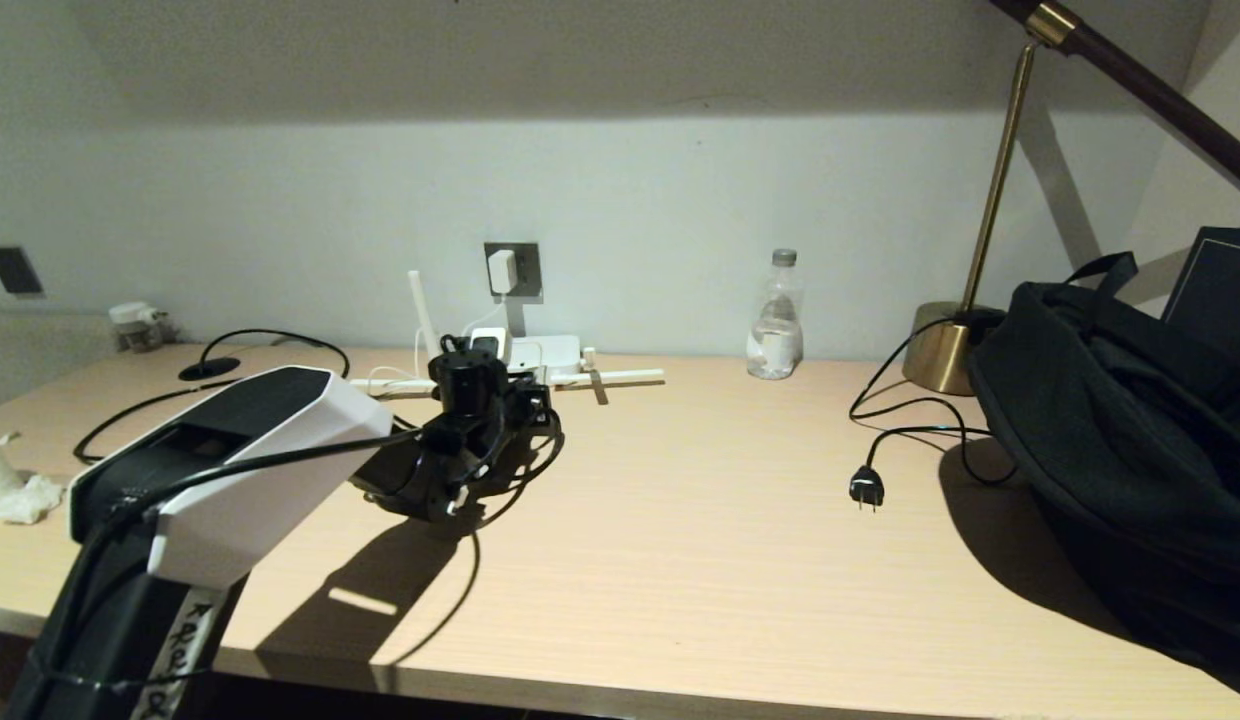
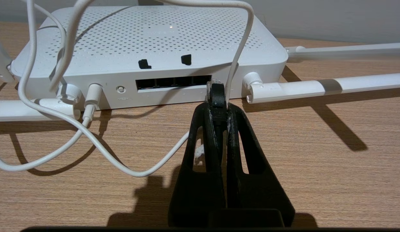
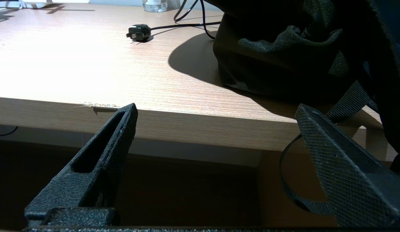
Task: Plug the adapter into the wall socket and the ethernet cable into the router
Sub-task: Align cable and router interface
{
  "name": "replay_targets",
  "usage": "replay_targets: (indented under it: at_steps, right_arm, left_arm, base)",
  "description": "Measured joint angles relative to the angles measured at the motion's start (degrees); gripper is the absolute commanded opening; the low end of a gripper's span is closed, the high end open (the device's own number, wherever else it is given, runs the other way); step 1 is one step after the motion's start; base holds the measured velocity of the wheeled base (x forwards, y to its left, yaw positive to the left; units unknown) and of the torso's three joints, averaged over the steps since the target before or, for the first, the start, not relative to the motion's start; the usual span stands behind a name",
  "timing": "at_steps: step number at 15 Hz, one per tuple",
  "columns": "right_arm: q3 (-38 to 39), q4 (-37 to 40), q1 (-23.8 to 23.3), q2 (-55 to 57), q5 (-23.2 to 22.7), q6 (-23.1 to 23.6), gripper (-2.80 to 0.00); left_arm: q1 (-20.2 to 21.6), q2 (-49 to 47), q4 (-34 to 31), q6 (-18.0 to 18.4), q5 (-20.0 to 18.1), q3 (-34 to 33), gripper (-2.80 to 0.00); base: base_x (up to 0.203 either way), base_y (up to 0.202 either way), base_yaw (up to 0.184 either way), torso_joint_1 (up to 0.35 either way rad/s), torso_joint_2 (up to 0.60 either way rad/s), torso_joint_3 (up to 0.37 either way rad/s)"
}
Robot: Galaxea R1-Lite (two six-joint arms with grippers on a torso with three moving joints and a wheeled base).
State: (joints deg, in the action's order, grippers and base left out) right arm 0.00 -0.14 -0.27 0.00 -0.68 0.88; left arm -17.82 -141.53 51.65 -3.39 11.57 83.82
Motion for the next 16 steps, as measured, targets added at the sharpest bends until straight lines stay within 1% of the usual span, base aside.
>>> replay_targets:
  at_steps: [5, 6, 8, 9, 10, 13, 14, 16]
  right_arm:
    - [0.0, -0.02, 0.0, 0.0, 0.02, 0.13, 0.0]
    - [0.0, -0.02, 0.0, 0.0, 0.1, 0.21, 0.0]
    - [0.0, -0.02, 0.0, 0.0, 0.05, 0.28, 0.0]
    - [0.0, -0.02, 0.0, 0.0, 0.05, 0.3, 0.0]
    - [0.0, -0.02, 0.0, 0.0, 0.02, 0.3, 0.0]
    - [0.0, -0.02, 0.0, 0.0, 0.02, 0.33, 0.0]
    - [0.0, -0.02, 0.0, 0.0, 0.02, 0.19, 0.0]
    - [0.0, -0.02, 0.0, 0.0, 0.02, 0.09, 0.0]
  left_arm:
    - [0.16, 0.49, 0.4, -0.34, 0.28, -1.15, -2.8]
    - [0.27, 1.51, 0.46, -0.6, 0.26, -2.51, -2.8]
    - [0.84, 4.94, 0.69, -1.56, -0.35, -7.53, -2.8]
    - [1.62, 7.09, 0.9, -1.88, -1.4, -10.79, -2.8]
    - [2.98, 9.19, 1.69, -2.04, -3.45, -14.11, -2.8]
    - [7.75, 12.74, 6.62, -1.83, -11.03, -20.86, -2.8]
    - [8.78, 13.13, 7.05, -1.79, -12.01, -21.7, -2.8]
    - [9.5, 13.33, 7.07, -1.74, -13.49, -22.33, -2.8]
  base:
    - [0.0, 0.0, 0.0, 0.0, 0.0, 0.0]
    - [0.0, 0.0, 0.0, 0.0, 0.0, 0.0]
    - [0.0, 0.0, 0.0, 0.0, 0.0, 0.0]
    - [0.0, 0.0, 0.0, 0.0, 0.0, 0.0]
    - [0.0, 0.0, 0.0, 0.0, 0.0, 0.0]
    - [0.0, 0.0, 0.0, 0.0, 0.0, 0.0]
    - [0.0, 0.0, 0.0, 0.0, 0.0, 0.0]
    - [0.0, 0.0, 0.0, 0.0, 0.0, 0.0]
